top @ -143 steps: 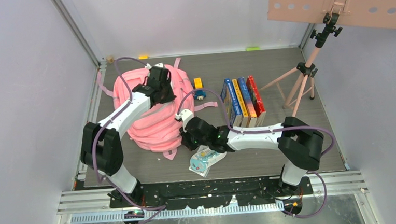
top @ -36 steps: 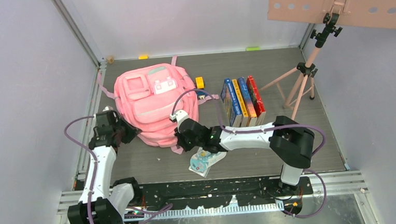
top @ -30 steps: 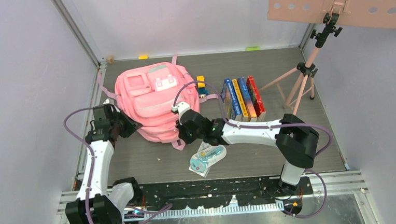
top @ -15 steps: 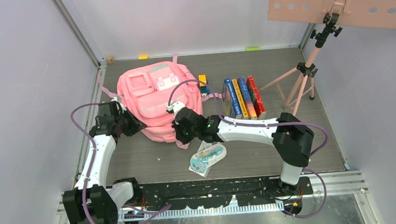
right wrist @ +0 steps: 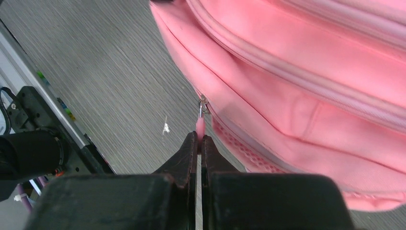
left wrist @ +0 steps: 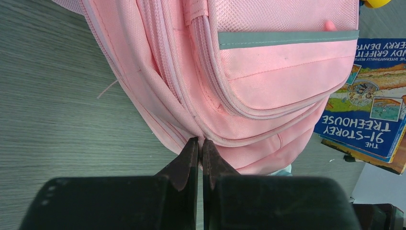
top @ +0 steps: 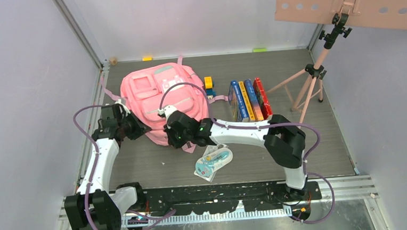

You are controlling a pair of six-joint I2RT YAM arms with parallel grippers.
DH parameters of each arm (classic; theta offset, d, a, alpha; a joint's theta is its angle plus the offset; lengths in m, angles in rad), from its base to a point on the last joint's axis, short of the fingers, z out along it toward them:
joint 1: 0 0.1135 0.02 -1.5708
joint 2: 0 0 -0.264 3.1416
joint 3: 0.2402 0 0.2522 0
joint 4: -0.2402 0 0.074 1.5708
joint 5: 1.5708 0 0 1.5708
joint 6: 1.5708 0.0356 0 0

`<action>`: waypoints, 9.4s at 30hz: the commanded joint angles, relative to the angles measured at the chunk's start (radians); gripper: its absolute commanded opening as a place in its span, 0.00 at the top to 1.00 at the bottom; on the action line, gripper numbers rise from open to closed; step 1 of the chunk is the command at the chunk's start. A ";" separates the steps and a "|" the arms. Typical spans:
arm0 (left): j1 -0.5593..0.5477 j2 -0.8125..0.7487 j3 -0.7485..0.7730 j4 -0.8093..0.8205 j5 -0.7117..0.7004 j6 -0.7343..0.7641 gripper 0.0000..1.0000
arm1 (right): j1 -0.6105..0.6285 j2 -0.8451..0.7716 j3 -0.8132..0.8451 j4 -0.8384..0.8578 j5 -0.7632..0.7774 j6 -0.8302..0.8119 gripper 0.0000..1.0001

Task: Pack the student bag
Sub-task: Unzip the student bag at the center of the board, then pick up the book from the center of the board.

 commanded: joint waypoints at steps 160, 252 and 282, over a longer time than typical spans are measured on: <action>0.007 0.096 -0.176 0.390 -0.451 0.017 1.00 | -0.198 -0.176 -0.035 0.133 -0.201 -0.167 0.99; -0.710 -0.018 0.232 -0.013 -0.453 0.754 0.32 | -0.259 -0.235 0.169 -0.160 -0.313 -0.297 1.00; -0.662 -0.081 0.207 0.032 -0.473 0.651 1.00 | -0.259 -0.367 0.069 -0.168 -0.152 -0.262 0.41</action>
